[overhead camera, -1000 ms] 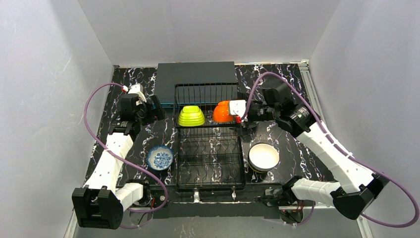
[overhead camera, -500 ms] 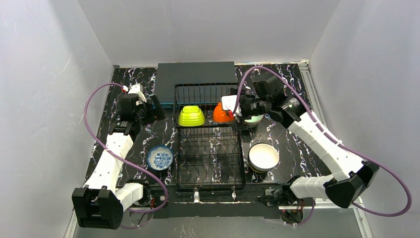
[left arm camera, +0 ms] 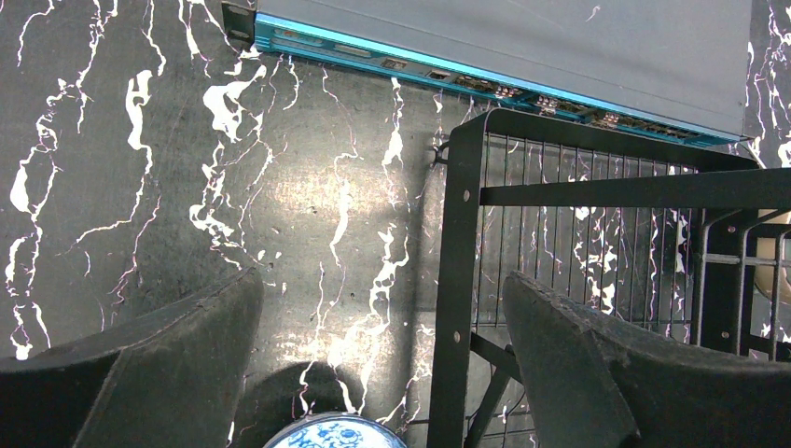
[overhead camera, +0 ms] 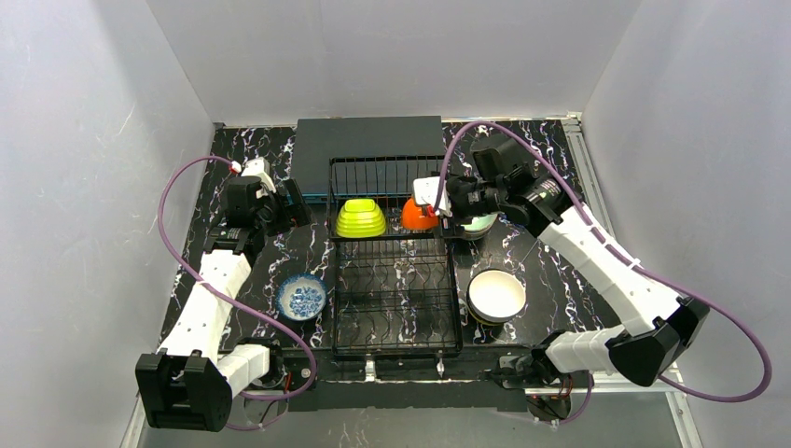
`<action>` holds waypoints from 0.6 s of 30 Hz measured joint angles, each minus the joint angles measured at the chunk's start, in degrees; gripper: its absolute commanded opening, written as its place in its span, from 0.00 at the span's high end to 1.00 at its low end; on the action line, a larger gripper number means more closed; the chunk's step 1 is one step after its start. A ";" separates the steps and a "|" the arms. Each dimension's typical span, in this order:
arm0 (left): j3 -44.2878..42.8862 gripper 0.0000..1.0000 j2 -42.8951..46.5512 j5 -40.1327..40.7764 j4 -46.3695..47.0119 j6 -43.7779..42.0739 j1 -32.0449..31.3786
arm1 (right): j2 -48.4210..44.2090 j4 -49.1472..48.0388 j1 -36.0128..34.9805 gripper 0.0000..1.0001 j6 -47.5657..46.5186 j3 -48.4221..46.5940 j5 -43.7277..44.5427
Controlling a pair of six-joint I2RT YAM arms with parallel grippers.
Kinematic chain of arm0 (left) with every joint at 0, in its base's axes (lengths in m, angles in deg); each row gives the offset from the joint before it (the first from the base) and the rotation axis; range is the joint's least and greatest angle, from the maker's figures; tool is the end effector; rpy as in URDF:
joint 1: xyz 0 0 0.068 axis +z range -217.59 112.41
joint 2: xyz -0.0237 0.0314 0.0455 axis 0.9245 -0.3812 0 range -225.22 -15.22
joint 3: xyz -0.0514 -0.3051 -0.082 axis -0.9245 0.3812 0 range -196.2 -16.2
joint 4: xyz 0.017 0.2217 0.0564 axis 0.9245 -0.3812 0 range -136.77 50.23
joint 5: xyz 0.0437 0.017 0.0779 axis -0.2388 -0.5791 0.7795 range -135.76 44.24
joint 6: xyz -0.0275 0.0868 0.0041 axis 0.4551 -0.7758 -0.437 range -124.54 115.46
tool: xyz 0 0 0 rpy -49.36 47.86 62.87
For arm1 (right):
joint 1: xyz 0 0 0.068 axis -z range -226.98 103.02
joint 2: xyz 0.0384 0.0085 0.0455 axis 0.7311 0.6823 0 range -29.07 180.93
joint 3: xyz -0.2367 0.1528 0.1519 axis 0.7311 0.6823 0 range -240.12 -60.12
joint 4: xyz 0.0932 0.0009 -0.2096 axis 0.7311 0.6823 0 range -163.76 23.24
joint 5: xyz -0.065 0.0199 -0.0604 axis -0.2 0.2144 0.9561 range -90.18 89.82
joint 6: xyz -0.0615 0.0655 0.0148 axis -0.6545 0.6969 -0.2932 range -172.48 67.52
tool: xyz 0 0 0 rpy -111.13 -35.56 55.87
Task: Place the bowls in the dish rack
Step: Pick up the bowl from the dish rack.
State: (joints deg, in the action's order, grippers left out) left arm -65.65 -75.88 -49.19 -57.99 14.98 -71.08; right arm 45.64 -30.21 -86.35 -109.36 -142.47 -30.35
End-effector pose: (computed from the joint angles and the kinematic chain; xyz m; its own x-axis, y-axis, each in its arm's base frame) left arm 0.2197 -0.0183 0.3275 -0.5000 -0.3037 -0.8110 -0.0577 0.9461 -0.3187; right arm 0.1714 0.1935 0.4177 0.4752 -0.5466 -0.6895 -0.8513 -0.0876 -0.5172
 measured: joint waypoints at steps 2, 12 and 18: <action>0.00 0.02 0.00 0.00 0.00 0.00 0.00 | -0.33 -0.70 -0.02 0.74 0.92 0.42 0.26; 0.00 0.02 0.00 0.00 0.00 0.00 0.00 | -4.04 -12.41 -0.35 0.99 11.50 7.21 2.78; 0.00 0.02 0.00 0.00 0.00 0.00 0.00 | -4.63 -16.85 -0.52 0.99 15.78 9.07 4.11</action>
State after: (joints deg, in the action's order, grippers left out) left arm -65.65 -75.88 -49.19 -57.99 14.98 -71.08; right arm 41.01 -47.06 -86.88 -93.58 -133.40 -26.24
